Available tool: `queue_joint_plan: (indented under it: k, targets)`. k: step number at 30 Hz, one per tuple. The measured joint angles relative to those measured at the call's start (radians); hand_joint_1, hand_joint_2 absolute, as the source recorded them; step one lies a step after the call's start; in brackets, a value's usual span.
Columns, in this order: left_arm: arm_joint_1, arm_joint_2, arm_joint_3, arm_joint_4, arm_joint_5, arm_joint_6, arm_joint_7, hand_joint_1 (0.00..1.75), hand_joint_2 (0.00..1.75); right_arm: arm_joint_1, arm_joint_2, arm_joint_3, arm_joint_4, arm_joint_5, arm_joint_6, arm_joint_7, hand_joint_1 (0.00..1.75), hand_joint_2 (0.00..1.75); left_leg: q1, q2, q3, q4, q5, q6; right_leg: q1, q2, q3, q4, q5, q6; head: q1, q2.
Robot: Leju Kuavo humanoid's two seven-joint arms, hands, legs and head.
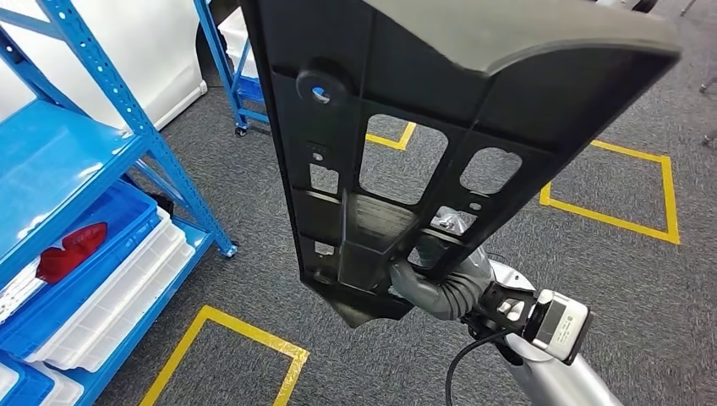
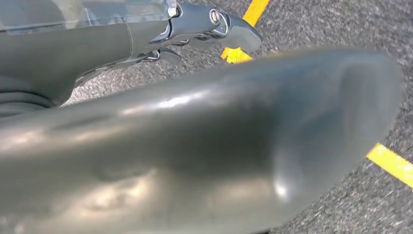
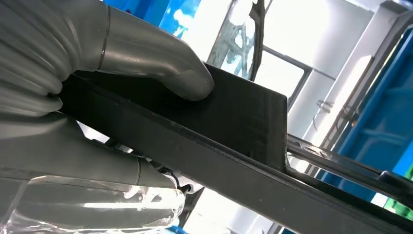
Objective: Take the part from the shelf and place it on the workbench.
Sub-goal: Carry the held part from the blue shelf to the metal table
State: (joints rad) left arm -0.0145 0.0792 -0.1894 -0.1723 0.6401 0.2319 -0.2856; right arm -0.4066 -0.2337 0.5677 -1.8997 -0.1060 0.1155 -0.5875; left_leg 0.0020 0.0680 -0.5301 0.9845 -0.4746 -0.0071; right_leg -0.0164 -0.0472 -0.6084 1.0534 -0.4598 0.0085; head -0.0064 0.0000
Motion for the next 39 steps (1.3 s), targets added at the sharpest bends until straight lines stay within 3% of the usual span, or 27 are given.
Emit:
queue_joint_plan:
  k: [1, 3, 5, 7, 9, 10, 11, 13, 15, 17, 19, 21, 23, 25, 26, 27, 29, 31, 32, 34, 36, 37, 39]
  targets:
    - [0.001, -0.003, 0.001, 0.000, -0.001, 0.001, 0.005, 0.00, 0.00, -0.002, 0.000, 0.000, 0.007, -0.002, 0.000, 0.000, 1.75, 1.75, -0.002, 0.006, -0.001, 0.004, -0.004, -0.006, 0.003, -0.007, 0.011, -0.024, 0.002, -0.006, 0.000, 0.000]
    - [0.001, -0.008, 0.002, 0.001, -0.005, 0.004, 0.015, 0.00, 0.00, -0.003, 0.000, -0.001, 0.021, -0.006, 0.001, -0.002, 1.75, 1.75, -0.002, 0.020, 0.001, 0.005, -0.006, -0.017, 0.008, 0.009, 0.009, -0.028, 0.001, -0.019, -0.002, 0.000]
    - [0.001, -0.015, 0.002, 0.001, -0.011, 0.007, 0.020, 0.00, 0.00, -0.005, 0.000, -0.002, 0.034, -0.008, 0.000, -0.005, 1.75, 1.75, 0.004, 0.006, -0.003, 0.022, -0.024, -0.029, 0.007, 0.025, 0.009, -0.034, 0.007, -0.030, -0.002, 0.000]
    - [0.005, -0.019, 0.001, 0.001, -0.014, 0.009, 0.022, 0.00, 0.00, -0.009, 0.000, -0.002, 0.043, -0.008, 0.000, -0.007, 1.75, 1.75, 0.009, -0.035, -0.042, 0.111, -0.081, -0.036, 0.005, 0.041, 0.008, -0.038, 0.012, -0.039, -0.004, 0.000]
    - [0.008, -0.020, 0.001, 0.001, -0.015, 0.010, 0.024, 0.00, 0.00, -0.012, 0.000, -0.002, 0.052, -0.009, -0.001, -0.007, 1.75, 1.75, 0.009, -0.056, -0.107, 0.251, -0.142, -0.039, 0.008, 0.059, 0.006, -0.038, 0.014, -0.043, -0.004, 0.000]
    - [0.008, -0.021, 0.001, 0.001, -0.015, 0.010, 0.025, 0.00, 0.00, -0.012, 0.000, -0.002, 0.058, -0.009, -0.001, -0.007, 1.75, 1.75, 0.009, -0.058, -0.130, 0.296, -0.151, -0.038, 0.010, 0.070, 0.006, -0.037, 0.014, -0.044, -0.004, 0.000]
    - [0.009, -0.021, 0.001, 0.001, -0.015, 0.010, 0.026, 0.00, 0.00, -0.012, 0.000, -0.002, 0.063, -0.009, -0.002, -0.007, 1.75, 1.75, 0.009, -0.060, -0.135, 0.302, -0.139, -0.036, 0.012, 0.081, 0.006, -0.036, 0.014, -0.044, -0.004, 0.000]
    - [0.010, -0.022, 0.001, 0.001, -0.014, 0.009, 0.024, 0.00, 0.00, -0.013, 0.000, -0.001, 0.072, -0.010, -0.004, -0.007, 1.75, 1.75, 0.009, -0.072, -0.092, 0.200, -0.068, -0.027, 0.014, 0.105, 0.007, -0.034, 0.015, -0.045, -0.004, 0.000]
    - [0.011, -0.021, 0.002, 0.002, -0.007, 0.009, 0.019, 0.00, 0.00, -0.016, 0.001, 0.000, 0.078, -0.008, -0.005, -0.011, 1.75, 1.75, 0.009, -0.116, -0.035, 0.069, -0.013, -0.016, 0.013, 0.126, 0.004, -0.032, 0.016, -0.041, -0.003, 0.000]
    - [0.009, -0.021, 0.004, 0.003, 0.002, 0.009, 0.012, 0.00, 0.00, -0.020, 0.003, 0.003, 0.084, -0.005, -0.005, -0.015, 1.75, 1.75, 0.006, -0.142, -0.016, 0.019, -0.005, -0.010, 0.008, 0.144, -0.005, -0.033, 0.022, -0.029, -0.003, 0.000]
    - [0.007, -0.022, 0.005, 0.003, 0.006, 0.008, 0.008, 0.00, 0.00, -0.026, 0.004, 0.006, 0.088, -0.004, -0.006, -0.016, 1.75, 1.75, 0.006, -0.125, -0.012, 0.006, 0.001, -0.002, 0.004, 0.159, -0.011, -0.035, 0.028, -0.016, -0.003, 0.000]
    - [0.006, -0.024, 0.005, 0.003, 0.005, 0.007, 0.009, 0.00, 0.00, -0.035, 0.004, 0.007, 0.089, -0.003, -0.010, -0.013, 1.75, 1.75, 0.008, -0.101, -0.005, -0.011, 0.012, 0.009, 0.008, 0.126, -0.026, -0.004, 0.005, -0.008, -0.001, 0.000]
    - [0.008, -0.027, 0.005, 0.003, 0.006, 0.006, 0.013, 0.00, 0.00, -0.042, 0.005, 0.009, 0.091, -0.004, -0.017, -0.006, 1.75, 1.75, 0.006, -0.075, -0.004, -0.019, 0.016, 0.017, 0.009, 0.076, -0.078, 0.109, -0.060, -0.001, 0.001, 0.000]
    - [0.009, -0.030, 0.006, 0.003, 0.006, 0.001, 0.018, 0.00, 0.00, -0.044, 0.007, 0.013, 0.095, -0.004, -0.023, 0.000, 1.75, 1.75, 0.004, -0.052, -0.006, -0.017, 0.015, 0.019, 0.004, 0.060, -0.132, 0.231, -0.110, 0.006, 0.001, 0.000]
    - [0.009, -0.031, 0.006, 0.003, 0.006, -0.001, 0.020, 0.00, 0.00, -0.043, 0.007, 0.015, 0.096, -0.004, -0.025, 0.001, 1.75, 1.75, 0.003, -0.041, -0.006, -0.016, 0.014, 0.019, 0.002, 0.057, -0.137, 0.248, -0.109, 0.009, 0.001, 0.000]
    - [0.008, -0.032, 0.006, 0.003, 0.006, -0.003, 0.022, 0.00, 0.00, -0.044, 0.007, 0.016, 0.098, -0.003, -0.026, 0.001, 1.75, 1.75, 0.003, -0.032, -0.006, -0.014, 0.012, 0.018, -0.001, 0.053, -0.119, 0.220, -0.089, 0.011, 0.001, 0.000]
    - [0.007, -0.035, 0.006, 0.003, 0.004, -0.003, 0.024, 0.00, 0.00, -0.046, 0.008, 0.017, 0.099, -0.003, -0.027, 0.001, 1.75, 1.75, 0.003, -0.015, -0.007, -0.007, 0.006, 0.011, -0.003, 0.024, -0.041, 0.081, -0.033, 0.011, 0.001, 0.000]
    - [0.007, -0.037, 0.006, 0.003, 0.003, -0.004, 0.027, 0.00, 0.00, -0.049, 0.008, 0.018, 0.099, -0.002, -0.028, 0.001, 1.75, 1.75, -0.001, -0.002, -0.008, 0.005, -0.003, 0.000, 0.002, 0.000, 0.011, -0.019, -0.007, 0.001, 0.000, 0.000]
    - [0.006, -0.038, 0.006, 0.003, 0.003, -0.004, 0.030, 0.00, 0.00, -0.050, 0.008, 0.019, 0.099, -0.002, -0.030, 0.000, 1.75, 1.75, -0.003, 0.004, -0.009, 0.008, -0.006, -0.006, 0.006, -0.001, 0.015, -0.031, -0.010, -0.006, 0.000, 0.000]
    - [0.003, -0.040, 0.006, 0.003, 0.002, -0.007, 0.037, 0.00, 0.00, -0.049, 0.008, 0.019, 0.100, 0.000, -0.035, -0.003, 1.75, 1.75, -0.002, 0.016, -0.007, 0.009, -0.010, -0.017, 0.008, 0.018, 0.013, -0.033, -0.007, -0.018, 0.000, 0.000]
    - [0.002, -0.042, 0.006, 0.003, 0.002, -0.009, 0.042, 0.00, 0.00, -0.049, 0.007, 0.019, 0.100, 0.002, -0.041, -0.008, 1.75, 1.75, 0.004, -0.001, -0.017, 0.039, -0.036, -0.027, 0.007, 0.033, 0.015, -0.039, -0.002, -0.030, -0.001, 0.000]
    - [0.003, -0.042, 0.006, 0.003, 0.002, -0.010, 0.043, 0.00, 0.00, -0.050, 0.007, 0.019, 0.100, 0.002, -0.043, -0.010, 1.75, 1.75, 0.006, -0.019, -0.035, 0.082, -0.064, -0.030, 0.005, 0.041, 0.017, -0.042, 0.000, -0.034, -0.001, 0.000]
    - [0.006, -0.042, 0.006, 0.003, 0.002, -0.011, 0.044, 0.00, 0.00, -0.049, 0.006, 0.021, 0.100, 0.004, -0.044, -0.014, 1.75, 1.75, 0.008, -0.050, -0.098, 0.220, -0.129, -0.034, 0.006, 0.057, 0.016, -0.042, 0.000, -0.039, -0.003, 0.000]
